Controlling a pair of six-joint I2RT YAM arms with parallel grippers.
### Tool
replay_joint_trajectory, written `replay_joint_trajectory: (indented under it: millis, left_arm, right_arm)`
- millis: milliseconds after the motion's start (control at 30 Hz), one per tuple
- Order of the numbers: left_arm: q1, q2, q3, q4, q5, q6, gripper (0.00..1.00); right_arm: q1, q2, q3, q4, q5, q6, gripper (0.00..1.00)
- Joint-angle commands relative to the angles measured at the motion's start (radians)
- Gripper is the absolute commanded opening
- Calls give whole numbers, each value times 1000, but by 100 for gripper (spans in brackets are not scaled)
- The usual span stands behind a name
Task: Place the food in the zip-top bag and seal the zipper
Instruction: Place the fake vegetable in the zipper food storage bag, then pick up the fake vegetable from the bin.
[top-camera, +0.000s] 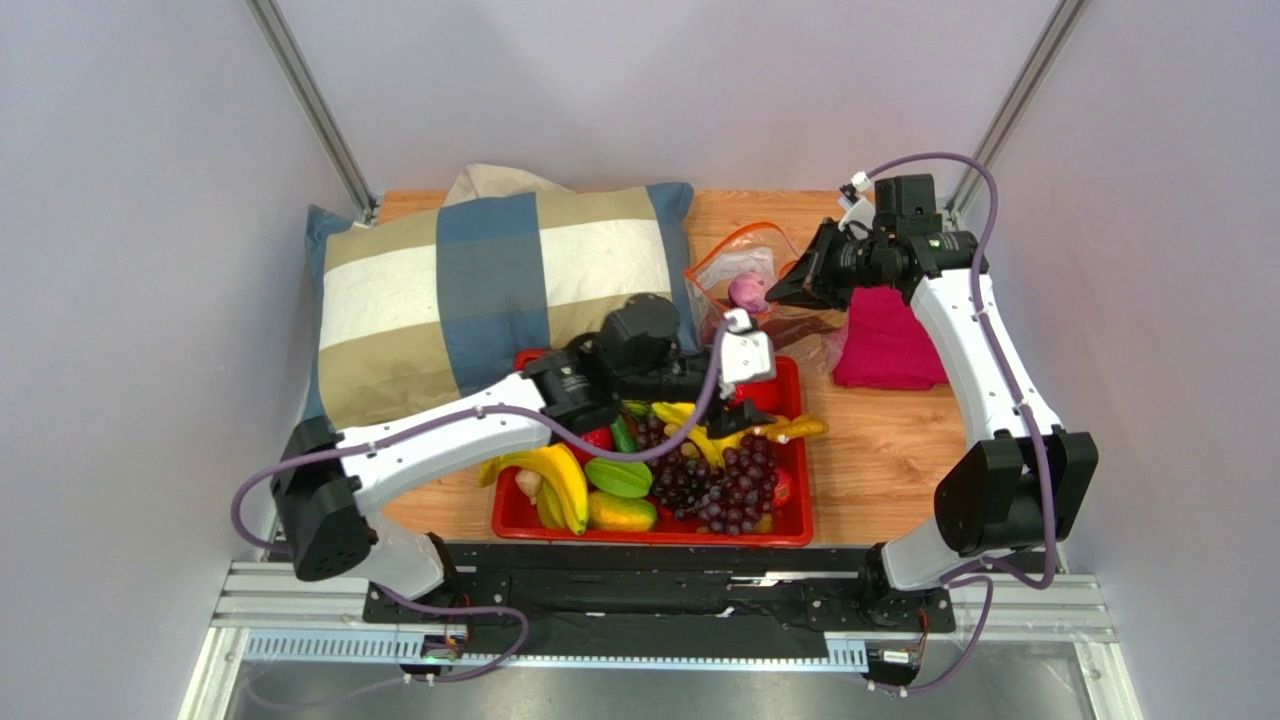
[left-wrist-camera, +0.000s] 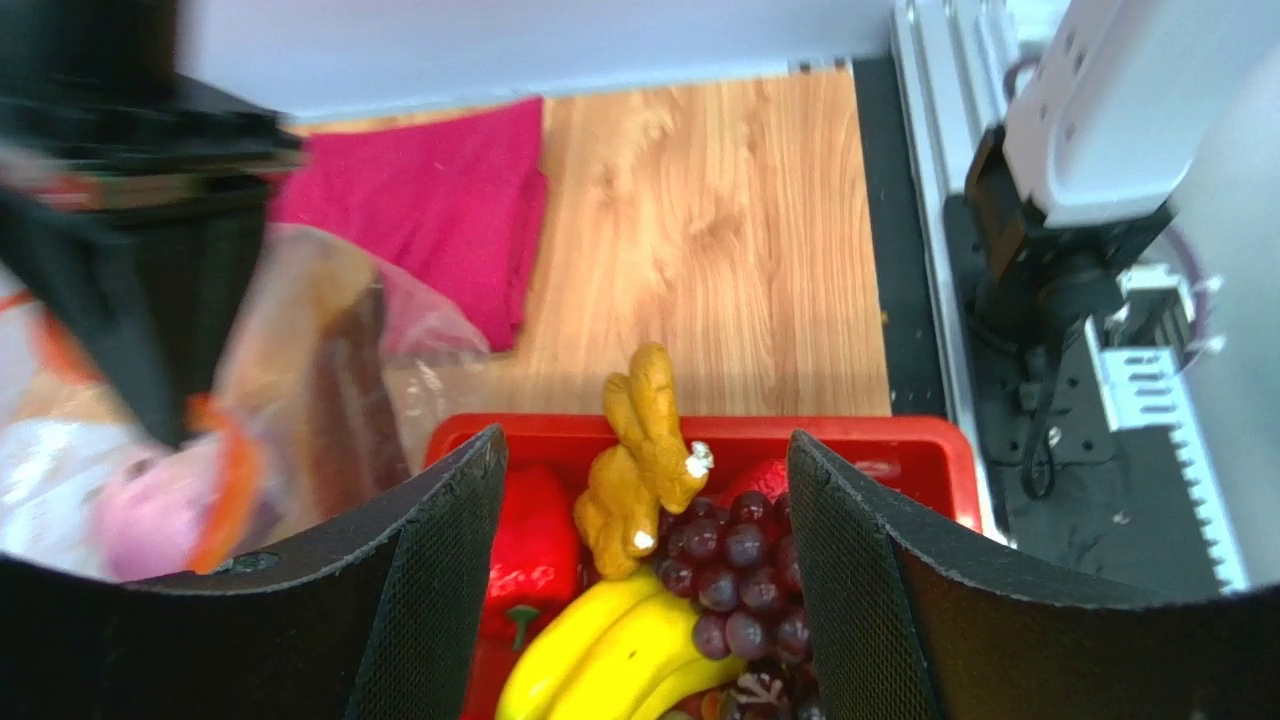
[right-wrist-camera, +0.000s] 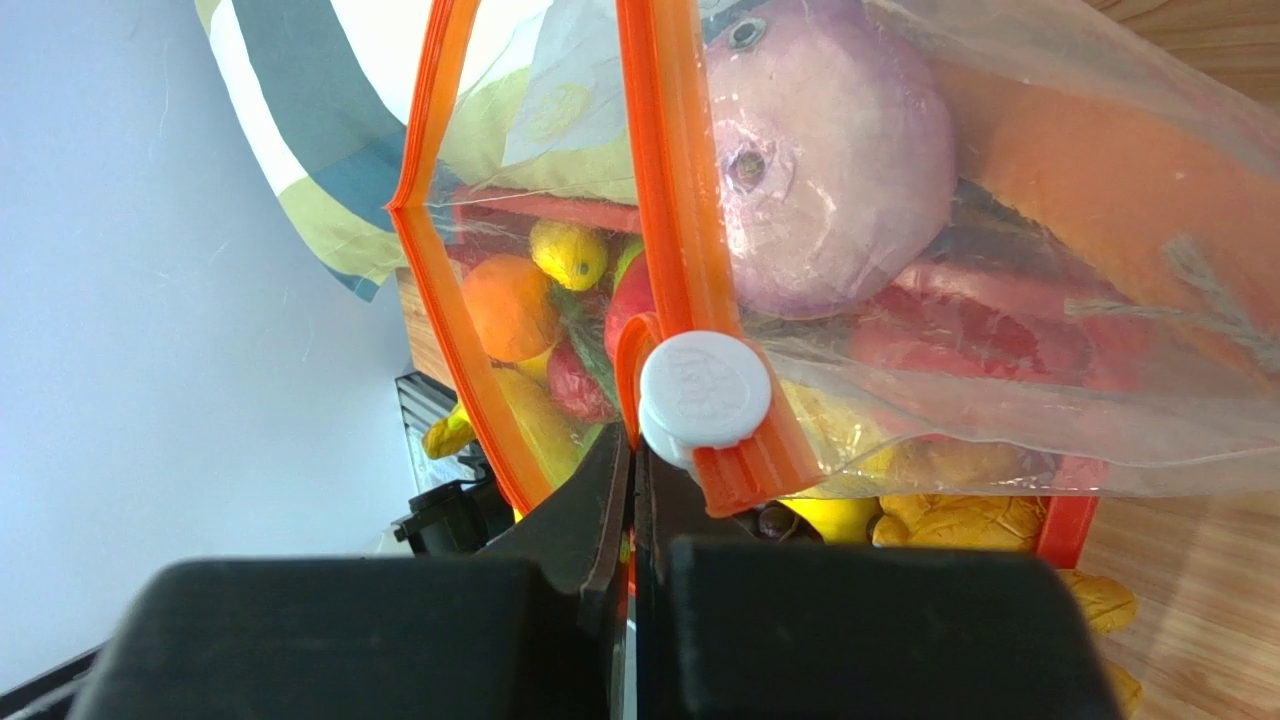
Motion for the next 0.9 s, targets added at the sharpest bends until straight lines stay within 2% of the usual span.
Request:
replay_joint_trajectory:
  millis: [0, 200, 433, 533, 667, 733, 767, 833, 867]
  left_arm:
    - [-50, 116, 13, -7, -102, 155, 73]
    - [-114, 248, 1, 106, -186, 239, 75]
    - [-116, 398, 106, 51, -208, 243, 67]
    - [-118, 403, 117, 48, -211, 252, 55]
    - [-116, 332, 99, 50, -176, 240, 25]
    - [-118, 270, 99, 28, -148, 232, 16]
    - [-116, 247, 99, 28, -139, 227, 8]
    - [-110, 176, 94, 27, -124, 215, 0]
    - [-105, 156, 102, 1, -121, 186, 0]
  right_arm:
    - [4, -8, 27, 39, -23, 14, 0]
    - [3, -14, 21, 37, -13, 9, 0]
    - [3, -23, 13, 34, -11, 3, 0]
    - [4, -22, 18, 34, -11, 3, 0]
    - [4, -22, 18, 34, -13, 0, 0]
    - [4, -19, 19, 36, -16, -2, 0]
    - [4, -17, 21, 36, -17, 0, 0]
    - [4, -12, 22, 36, -19, 1, 0]
    - [4, -11, 24, 36, -19, 0, 0]
